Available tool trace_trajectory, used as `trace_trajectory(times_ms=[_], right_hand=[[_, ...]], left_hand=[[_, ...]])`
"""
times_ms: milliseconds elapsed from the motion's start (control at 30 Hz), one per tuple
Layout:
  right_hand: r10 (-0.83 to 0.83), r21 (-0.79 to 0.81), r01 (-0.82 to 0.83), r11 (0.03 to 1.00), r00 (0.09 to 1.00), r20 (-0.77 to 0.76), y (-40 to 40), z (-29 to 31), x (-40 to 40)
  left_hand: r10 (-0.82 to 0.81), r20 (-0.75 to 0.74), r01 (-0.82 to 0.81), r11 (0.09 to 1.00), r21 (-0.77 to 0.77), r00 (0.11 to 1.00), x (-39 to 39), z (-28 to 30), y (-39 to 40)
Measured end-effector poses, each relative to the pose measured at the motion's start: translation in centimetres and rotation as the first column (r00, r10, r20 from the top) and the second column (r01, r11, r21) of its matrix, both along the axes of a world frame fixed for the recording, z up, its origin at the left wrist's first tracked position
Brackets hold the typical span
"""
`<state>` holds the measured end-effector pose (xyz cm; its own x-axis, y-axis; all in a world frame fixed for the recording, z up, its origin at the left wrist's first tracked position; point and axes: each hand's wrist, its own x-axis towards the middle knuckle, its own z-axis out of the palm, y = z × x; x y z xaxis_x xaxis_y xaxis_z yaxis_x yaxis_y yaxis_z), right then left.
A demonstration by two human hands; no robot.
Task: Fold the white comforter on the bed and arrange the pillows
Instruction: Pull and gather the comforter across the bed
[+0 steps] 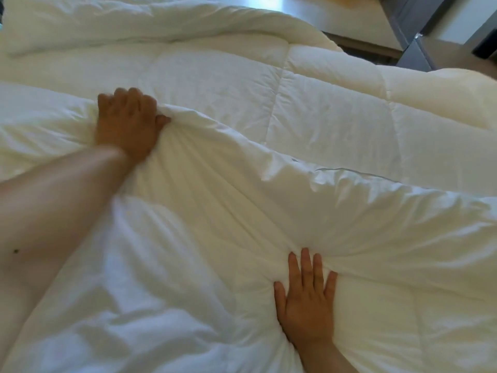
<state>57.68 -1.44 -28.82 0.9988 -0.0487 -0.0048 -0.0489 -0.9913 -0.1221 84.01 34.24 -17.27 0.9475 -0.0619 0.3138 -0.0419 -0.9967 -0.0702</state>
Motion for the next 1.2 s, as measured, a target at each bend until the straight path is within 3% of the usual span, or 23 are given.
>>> trace_trajectory(times_ms=[100,167,267,333,367,433,500,567,633,700,933,1033,1133,1200], right_hand=[[-0.003,0.008,0.003,1.0,1.0,0.028,0.1,-0.6,0.0],[-0.01,0.003,0.01,1.0,1.0,0.028,-0.1,-0.7,0.2],[-0.013,0.011,0.013,1.0,1.0,-0.007,-0.1,-0.4,0.2],[-0.018,0.013,0.018,1.0,1.0,-0.021,0.1,-0.2,0.2],[-0.019,0.012,0.019,1.0,0.999,-0.04,0.2,0.0,0.3],[-0.02,0.005,0.021,1.0,0.998,-0.056,0.2,0.1,0.3],[-0.017,-0.007,0.017,1.0,0.999,-0.043,0.2,0.0,0.2],[-0.022,-0.015,0.022,1.0,1.0,-0.02,0.1,-0.1,0.2],[-0.01,-0.011,0.01,1.0,1.0,0.009,0.0,-0.3,0.3],[0.011,-0.001,-0.011,1.0,0.999,0.039,-0.1,-0.6,0.7],[0.012,0.051,-0.018,0.999,0.993,0.116,-0.5,-0.1,1.9],[-0.014,0.171,-0.012,0.985,0.989,0.149,-1.0,1.7,1.7],[-0.042,0.322,-0.07,0.944,0.944,0.328,-1.8,5.7,2.8],[-0.014,0.236,-0.083,0.968,0.924,0.381,-2.8,8.8,5.8]], left_hand=[[0.101,-0.365,-0.158,0.979,-0.13,0.926,-0.7,-5.6,-1.9],[0.051,-0.473,-0.138,0.979,-0.15,0.88,-0.4,-6.2,-1.5],[0.093,-0.569,-0.168,0.983,-0.081,0.817,0.0,-2.7,-1.2],[0.113,-0.476,-0.203,0.969,-0.142,0.872,-0.8,0.3,-3.1],[0.058,-0.393,-0.144,0.971,-0.193,0.918,-1.9,1.6,-5.2],[-0.206,-0.232,0.136,0.949,-0.285,0.951,-5.1,3.2,-10.9],[-0.497,-0.15,0.455,0.856,-0.245,0.855,-8.3,3.0,-16.8],[-0.588,-0.25,0.574,0.808,-0.134,0.769,-9.1,0.4,-20.5],[-0.448,-0.424,0.423,0.892,-0.156,0.787,-7.4,-3.1,-21.2],[-0.342,-0.496,0.239,0.936,-0.26,0.798,-5.6,-5.4,-21.2],[-0.262,-0.468,0.193,0.963,-0.19,0.844,-4.3,-6.4,-22.7],[-0.268,-0.388,0.221,0.962,-0.164,0.882,-5.9,-3.8,-22.6],[-0.289,-0.158,0.264,0.951,-0.162,0.944,-9.8,-1.3,-20.8],[-0.24,-0.135,0.216,0.961,-0.171,0.961,-12.0,-0.7,-18.3]])
